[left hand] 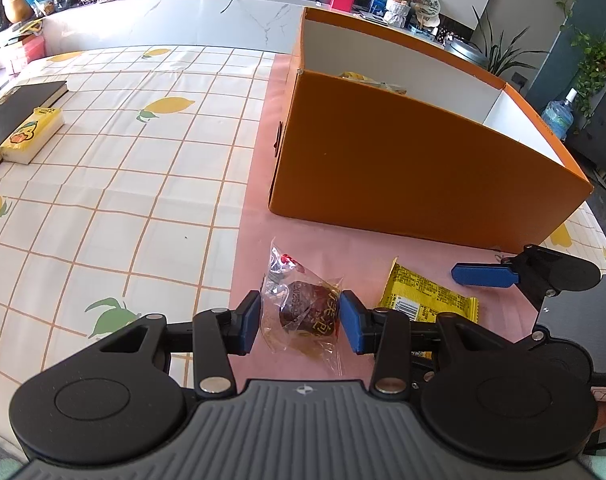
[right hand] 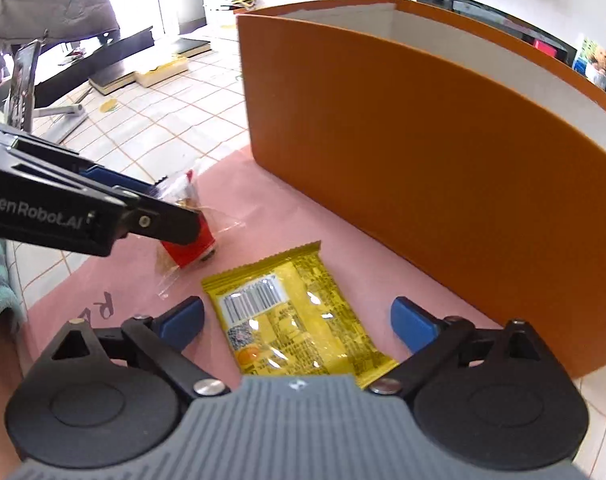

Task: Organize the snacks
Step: 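Grasp the clear candy bag with left tool while right tool grasps the yellow pack, then lift the candy bag and yellow pack and carry them over the box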

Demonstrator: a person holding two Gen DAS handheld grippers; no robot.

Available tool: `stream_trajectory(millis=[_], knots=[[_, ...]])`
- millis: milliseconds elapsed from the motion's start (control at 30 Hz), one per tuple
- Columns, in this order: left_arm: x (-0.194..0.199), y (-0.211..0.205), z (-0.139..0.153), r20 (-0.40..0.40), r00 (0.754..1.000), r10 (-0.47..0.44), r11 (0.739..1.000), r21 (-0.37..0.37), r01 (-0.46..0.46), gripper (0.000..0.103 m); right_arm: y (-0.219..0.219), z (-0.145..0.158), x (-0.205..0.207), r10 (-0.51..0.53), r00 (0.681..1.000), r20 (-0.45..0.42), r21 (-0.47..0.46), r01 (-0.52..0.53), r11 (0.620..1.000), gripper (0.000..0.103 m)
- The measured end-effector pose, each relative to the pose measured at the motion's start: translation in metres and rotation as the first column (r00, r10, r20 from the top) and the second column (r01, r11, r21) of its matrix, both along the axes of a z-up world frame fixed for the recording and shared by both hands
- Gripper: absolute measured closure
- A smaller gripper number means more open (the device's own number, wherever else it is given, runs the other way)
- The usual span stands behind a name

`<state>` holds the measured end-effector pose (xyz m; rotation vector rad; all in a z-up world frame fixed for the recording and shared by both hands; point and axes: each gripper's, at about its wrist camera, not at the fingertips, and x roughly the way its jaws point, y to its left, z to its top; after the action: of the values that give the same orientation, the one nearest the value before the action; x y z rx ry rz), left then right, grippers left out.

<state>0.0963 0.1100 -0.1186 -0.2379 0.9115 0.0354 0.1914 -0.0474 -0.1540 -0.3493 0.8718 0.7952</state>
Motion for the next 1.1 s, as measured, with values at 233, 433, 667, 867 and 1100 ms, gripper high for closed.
stream_trajectory(millis=[233,433,667,867,1100], knots=[[-0.001,0.001,0.0,0.0,1.0,0.0,1.0,-0.006,0.0,0.055,-0.016,0.009,-0.014,-0.225,0.974,-0.027,-0.037,0.224,0.974,0.029],[-0.001,-0.005,-0.001,0.003,1.0,-0.023,1.0,0.005,0.023,0.055,-0.037,0.015,-0.022,-0.44,0.895,-0.07,-0.064,0.436,0.898,0.035],[0.002,-0.012,-0.006,-0.015,0.998,-0.053,0.998,0.014,0.053,0.051,-0.042,0.015,-0.031,-0.442,0.894,-0.072,-0.095,0.435,0.895,0.027],[0.002,-0.015,-0.014,-0.024,0.997,-0.067,0.997,0.035,0.068,0.053,-0.038,0.012,-0.027,-0.401,0.915,-0.051,-0.075,0.397,0.915,0.026],[0.002,-0.016,-0.013,0.002,0.998,-0.064,0.998,0.029,0.064,0.057,-0.038,0.015,-0.033,-0.396,0.918,-0.024,-0.049,0.394,0.918,0.047]])
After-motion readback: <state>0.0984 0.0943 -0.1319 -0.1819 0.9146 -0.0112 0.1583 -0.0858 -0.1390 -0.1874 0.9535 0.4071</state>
